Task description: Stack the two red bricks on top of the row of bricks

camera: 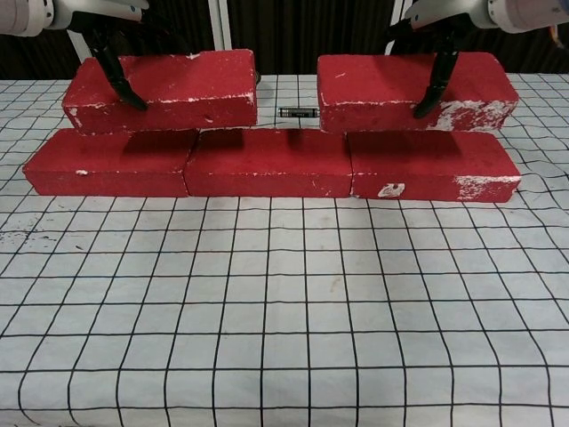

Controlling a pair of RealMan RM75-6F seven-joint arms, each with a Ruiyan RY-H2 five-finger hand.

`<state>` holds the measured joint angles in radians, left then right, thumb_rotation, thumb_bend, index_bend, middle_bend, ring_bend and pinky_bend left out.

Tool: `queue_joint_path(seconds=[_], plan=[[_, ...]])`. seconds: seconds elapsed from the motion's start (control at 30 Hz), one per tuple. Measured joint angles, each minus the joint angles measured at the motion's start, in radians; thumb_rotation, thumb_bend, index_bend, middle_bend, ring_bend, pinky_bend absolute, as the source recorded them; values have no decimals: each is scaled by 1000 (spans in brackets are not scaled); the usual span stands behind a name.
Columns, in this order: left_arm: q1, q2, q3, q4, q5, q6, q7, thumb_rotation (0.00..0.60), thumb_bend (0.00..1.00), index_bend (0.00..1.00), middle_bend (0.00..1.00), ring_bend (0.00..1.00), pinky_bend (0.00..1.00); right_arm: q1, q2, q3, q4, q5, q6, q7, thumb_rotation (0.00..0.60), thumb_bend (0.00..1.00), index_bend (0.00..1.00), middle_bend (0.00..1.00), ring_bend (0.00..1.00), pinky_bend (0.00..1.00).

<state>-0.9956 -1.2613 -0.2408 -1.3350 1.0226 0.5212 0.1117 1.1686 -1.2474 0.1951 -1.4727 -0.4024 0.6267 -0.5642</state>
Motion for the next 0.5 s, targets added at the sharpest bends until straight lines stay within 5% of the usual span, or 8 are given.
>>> queue_joint_path(seconds=[0.5], plan=[[-5,-108,15,162,248,-44,-279,600,305,227,235,160,275,136,-87,-108,119,183,-55,3,600,16,101,179,149,114]])
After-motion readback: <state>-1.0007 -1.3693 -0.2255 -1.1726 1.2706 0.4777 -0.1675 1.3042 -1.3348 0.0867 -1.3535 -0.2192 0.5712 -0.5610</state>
